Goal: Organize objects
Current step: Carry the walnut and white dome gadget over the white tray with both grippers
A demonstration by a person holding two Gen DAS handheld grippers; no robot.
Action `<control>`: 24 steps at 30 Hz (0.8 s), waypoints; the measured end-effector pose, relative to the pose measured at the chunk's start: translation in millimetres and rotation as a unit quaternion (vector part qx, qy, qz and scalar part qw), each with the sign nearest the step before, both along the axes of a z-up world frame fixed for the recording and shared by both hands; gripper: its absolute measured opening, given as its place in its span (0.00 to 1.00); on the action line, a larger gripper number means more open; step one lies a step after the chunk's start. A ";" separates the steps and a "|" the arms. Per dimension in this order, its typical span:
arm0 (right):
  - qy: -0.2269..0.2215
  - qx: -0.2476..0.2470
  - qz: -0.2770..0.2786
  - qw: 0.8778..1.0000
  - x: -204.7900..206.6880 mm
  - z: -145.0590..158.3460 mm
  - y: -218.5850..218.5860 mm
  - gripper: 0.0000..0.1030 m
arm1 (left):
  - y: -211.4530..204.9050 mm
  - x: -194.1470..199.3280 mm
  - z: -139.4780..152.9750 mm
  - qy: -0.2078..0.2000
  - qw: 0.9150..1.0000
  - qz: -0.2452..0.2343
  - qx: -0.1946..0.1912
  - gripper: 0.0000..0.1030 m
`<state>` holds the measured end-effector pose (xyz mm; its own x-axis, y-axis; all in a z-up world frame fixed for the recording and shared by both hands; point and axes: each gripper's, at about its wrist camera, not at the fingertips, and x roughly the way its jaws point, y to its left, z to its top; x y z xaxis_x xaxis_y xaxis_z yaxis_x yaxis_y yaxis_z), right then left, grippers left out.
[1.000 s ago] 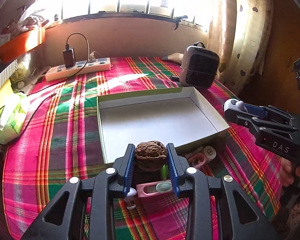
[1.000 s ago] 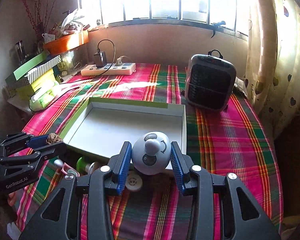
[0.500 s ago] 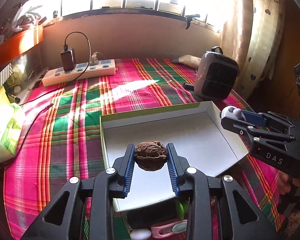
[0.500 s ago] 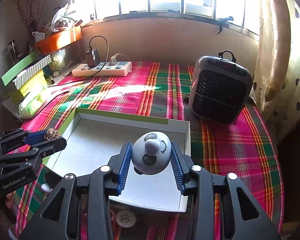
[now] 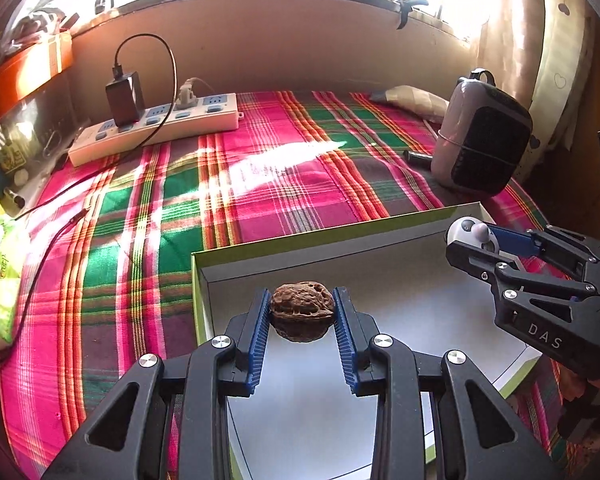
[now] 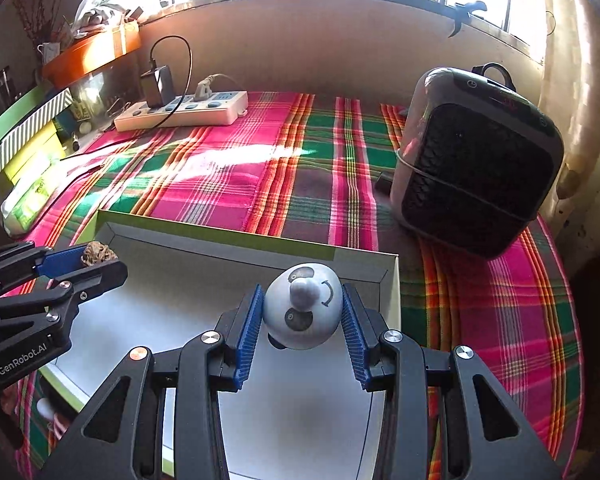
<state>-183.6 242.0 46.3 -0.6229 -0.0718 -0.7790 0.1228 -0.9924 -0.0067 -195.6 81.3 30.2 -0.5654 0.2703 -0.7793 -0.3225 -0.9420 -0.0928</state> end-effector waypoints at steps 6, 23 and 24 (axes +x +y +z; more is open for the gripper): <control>-0.016 0.006 0.001 1.000 -8.0 -9.9 -0.5 0.39 | 4.8 -8.3 -8.6 -0.010 1.000 0.000 -0.008 0.29; -0.028 0.027 0.002 0.999 -16.3 -19.6 -4.3 0.39 | 9.5 -13.6 -16.4 -0.011 1.000 -0.002 -0.022 0.29; -0.028 0.028 0.002 0.999 -16.8 -19.6 -4.4 0.39 | 10.0 -13.7 -16.6 -0.011 1.000 -0.002 -0.024 0.29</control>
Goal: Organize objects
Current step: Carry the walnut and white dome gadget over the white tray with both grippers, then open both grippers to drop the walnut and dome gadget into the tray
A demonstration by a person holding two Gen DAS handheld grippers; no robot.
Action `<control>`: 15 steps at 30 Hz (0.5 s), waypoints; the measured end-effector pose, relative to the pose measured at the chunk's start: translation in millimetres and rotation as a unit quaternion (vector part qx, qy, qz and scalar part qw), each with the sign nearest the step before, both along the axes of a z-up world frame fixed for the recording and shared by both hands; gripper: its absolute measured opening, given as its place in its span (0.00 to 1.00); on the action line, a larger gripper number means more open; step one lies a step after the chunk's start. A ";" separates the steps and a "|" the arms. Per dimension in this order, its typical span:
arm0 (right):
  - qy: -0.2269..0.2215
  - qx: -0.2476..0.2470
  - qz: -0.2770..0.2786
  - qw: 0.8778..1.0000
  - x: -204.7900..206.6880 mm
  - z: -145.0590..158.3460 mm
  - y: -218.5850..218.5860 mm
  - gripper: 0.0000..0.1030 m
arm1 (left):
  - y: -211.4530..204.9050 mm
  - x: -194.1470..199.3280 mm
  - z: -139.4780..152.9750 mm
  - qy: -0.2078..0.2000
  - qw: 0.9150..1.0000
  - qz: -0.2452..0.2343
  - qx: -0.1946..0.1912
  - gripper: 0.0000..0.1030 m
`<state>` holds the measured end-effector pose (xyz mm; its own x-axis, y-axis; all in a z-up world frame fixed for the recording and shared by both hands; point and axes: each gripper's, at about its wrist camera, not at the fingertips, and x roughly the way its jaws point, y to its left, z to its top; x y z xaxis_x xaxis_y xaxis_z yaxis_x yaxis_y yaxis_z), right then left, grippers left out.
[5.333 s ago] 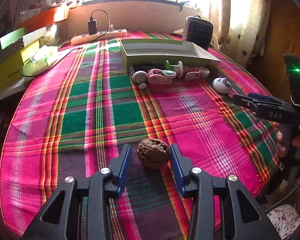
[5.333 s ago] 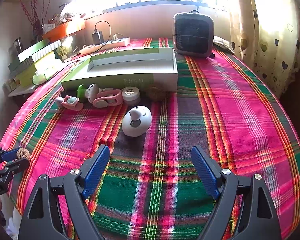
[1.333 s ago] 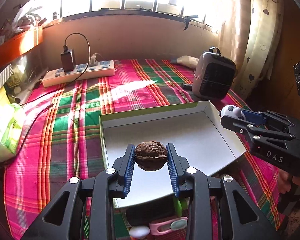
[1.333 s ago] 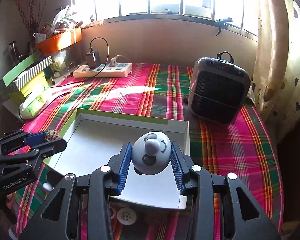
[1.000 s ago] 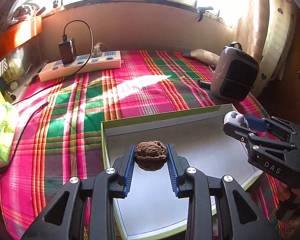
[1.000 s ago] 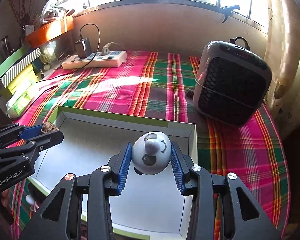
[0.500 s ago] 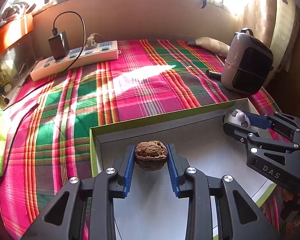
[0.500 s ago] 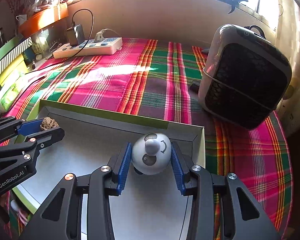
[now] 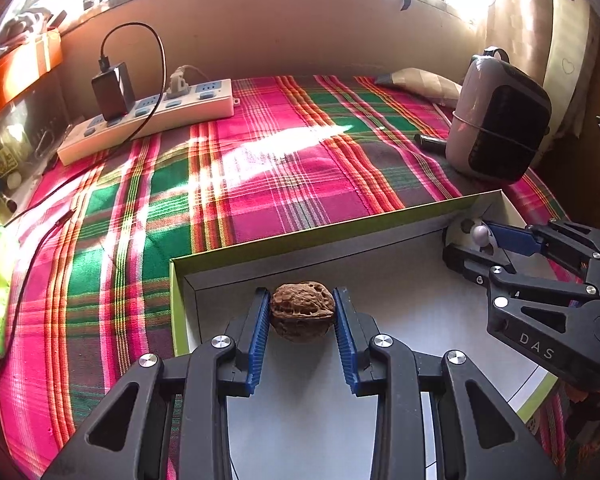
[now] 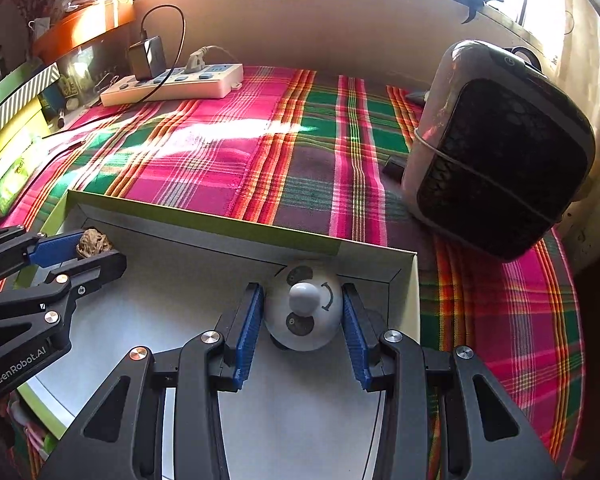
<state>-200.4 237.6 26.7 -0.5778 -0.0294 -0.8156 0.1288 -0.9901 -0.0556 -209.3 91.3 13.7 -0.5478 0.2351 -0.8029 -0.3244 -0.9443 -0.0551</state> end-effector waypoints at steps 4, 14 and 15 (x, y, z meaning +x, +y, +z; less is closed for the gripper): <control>0.002 0.007 0.000 1.000 0.4 0.2 -1.7 0.39 | 0.7 -0.1 -0.1 0.000 1.000 0.001 -0.002 0.29; 0.001 0.010 -0.001 1.000 3.9 1.1 -3.6 0.51 | -1.4 1.4 1.0 -0.003 1.000 0.006 0.005 0.35; 0.003 0.011 -0.001 1.000 5.3 1.7 -4.0 0.53 | -2.6 2.2 1.6 -0.003 1.000 0.007 0.008 0.36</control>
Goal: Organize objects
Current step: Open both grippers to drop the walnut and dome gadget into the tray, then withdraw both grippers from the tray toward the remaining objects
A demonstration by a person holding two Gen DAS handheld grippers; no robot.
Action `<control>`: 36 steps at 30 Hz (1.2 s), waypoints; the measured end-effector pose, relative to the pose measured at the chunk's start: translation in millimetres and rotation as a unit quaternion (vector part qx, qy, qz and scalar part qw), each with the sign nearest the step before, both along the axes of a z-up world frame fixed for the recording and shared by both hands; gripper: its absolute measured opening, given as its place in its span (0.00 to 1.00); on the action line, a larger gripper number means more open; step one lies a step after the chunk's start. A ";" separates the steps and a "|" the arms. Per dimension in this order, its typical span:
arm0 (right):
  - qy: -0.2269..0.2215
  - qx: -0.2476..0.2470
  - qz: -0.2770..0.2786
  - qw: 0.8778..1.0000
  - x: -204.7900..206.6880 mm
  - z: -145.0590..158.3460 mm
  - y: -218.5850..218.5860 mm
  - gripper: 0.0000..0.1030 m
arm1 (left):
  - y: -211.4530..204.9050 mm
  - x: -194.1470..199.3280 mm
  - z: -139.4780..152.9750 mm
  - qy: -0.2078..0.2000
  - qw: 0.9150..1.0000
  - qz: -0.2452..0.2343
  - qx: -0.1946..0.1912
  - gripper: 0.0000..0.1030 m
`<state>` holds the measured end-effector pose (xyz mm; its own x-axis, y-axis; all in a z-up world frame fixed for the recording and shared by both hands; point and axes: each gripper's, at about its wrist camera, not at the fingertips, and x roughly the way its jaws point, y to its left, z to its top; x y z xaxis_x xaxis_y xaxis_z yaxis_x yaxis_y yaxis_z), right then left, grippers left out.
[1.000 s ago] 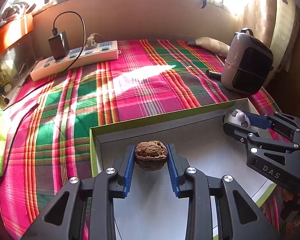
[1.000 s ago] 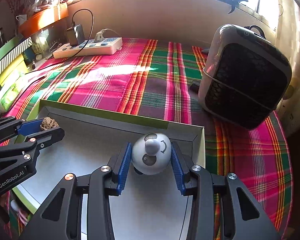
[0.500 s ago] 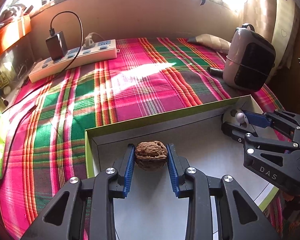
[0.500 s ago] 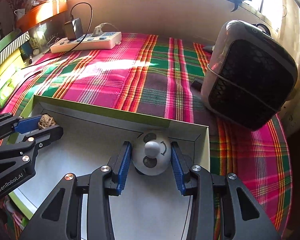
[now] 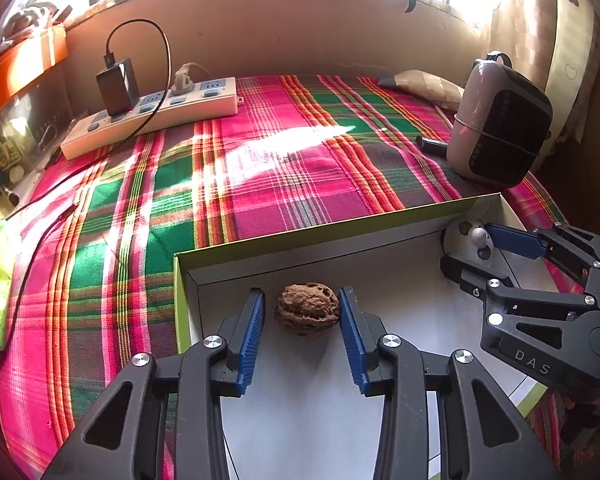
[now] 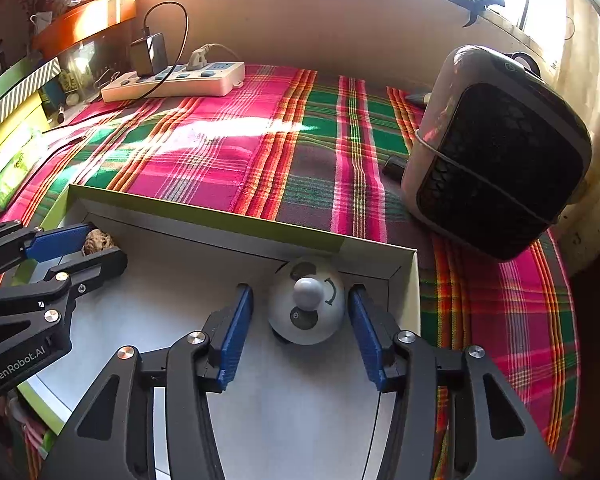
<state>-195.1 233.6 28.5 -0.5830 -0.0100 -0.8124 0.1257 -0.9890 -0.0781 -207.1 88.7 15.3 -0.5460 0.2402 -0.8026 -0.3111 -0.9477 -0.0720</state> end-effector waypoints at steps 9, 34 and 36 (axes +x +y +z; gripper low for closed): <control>0.017 -0.011 -0.002 1.000 17.6 11.0 -0.6 0.54 | -11.4 19.5 15.8 0.015 1.000 0.007 0.014 0.38; 0.082 -0.051 -0.008 0.995 118.4 34.5 6.1 0.54 | -60.2 116.6 40.3 0.074 0.995 0.033 0.050 0.38; 0.086 -0.055 -0.012 0.995 127.2 34.0 9.9 0.54 | -66.4 125.5 37.9 0.075 0.995 0.033 0.053 0.38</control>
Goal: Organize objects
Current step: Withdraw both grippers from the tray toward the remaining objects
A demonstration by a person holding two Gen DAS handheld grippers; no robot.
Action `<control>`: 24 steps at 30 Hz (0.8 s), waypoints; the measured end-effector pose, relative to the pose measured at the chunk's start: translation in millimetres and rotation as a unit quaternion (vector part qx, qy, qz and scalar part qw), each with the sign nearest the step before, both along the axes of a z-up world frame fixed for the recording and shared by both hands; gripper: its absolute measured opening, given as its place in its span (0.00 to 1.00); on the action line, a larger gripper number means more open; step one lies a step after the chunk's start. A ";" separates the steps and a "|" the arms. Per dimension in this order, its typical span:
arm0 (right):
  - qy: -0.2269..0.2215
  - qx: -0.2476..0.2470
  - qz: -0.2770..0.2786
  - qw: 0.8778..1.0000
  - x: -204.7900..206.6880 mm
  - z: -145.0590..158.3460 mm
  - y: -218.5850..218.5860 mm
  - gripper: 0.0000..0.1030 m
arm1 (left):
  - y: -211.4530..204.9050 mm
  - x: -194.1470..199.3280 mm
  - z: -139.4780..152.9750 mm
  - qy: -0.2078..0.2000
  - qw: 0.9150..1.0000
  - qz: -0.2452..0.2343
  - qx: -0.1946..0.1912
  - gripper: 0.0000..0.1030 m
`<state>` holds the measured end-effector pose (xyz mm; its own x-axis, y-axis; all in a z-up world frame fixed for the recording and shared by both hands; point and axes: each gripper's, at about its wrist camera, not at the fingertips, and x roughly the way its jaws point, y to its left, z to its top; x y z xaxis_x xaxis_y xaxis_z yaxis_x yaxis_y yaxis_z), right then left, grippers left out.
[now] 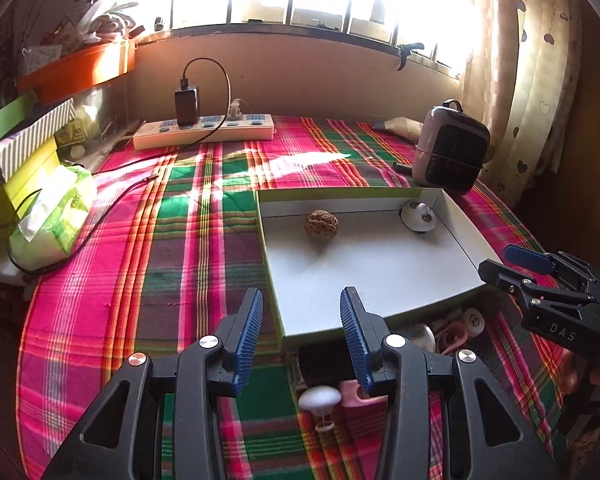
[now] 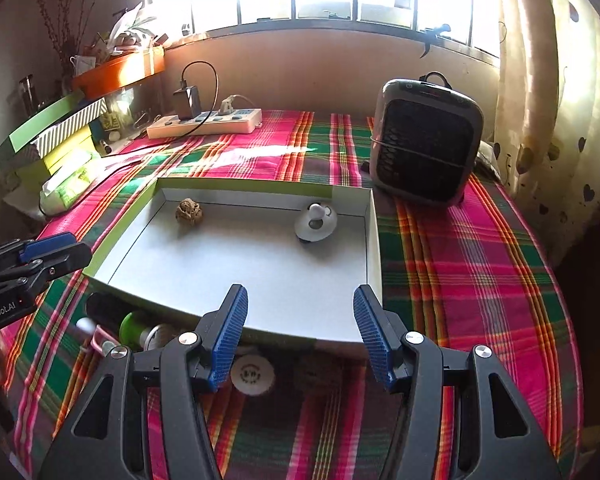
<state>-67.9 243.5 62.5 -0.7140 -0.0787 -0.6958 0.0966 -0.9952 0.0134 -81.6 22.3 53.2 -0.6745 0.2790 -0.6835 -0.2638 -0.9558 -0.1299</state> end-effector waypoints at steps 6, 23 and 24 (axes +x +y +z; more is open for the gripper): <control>0.014 0.020 -0.016 1.000 19.9 -3.1 11.6 0.54 | -17.7 20.2 -9.7 -0.010 1.000 0.000 0.015 0.38; -0.027 0.006 -0.037 0.999 35.0 -32.4 36.5 0.54 | -22.9 25.1 -37.4 -0.052 0.997 -0.013 0.057 0.38; -0.025 0.005 -0.032 0.999 34.6 -32.1 35.2 0.54 | -23.0 25.2 -37.2 -0.052 0.997 -0.013 0.057 0.38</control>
<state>-33.3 278.7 30.4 -0.6810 -0.0268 -0.7318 0.0313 -0.9995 0.0076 -56.4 -0.7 16.0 -0.5932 0.3755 -0.7121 -0.2670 -0.9263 -0.2659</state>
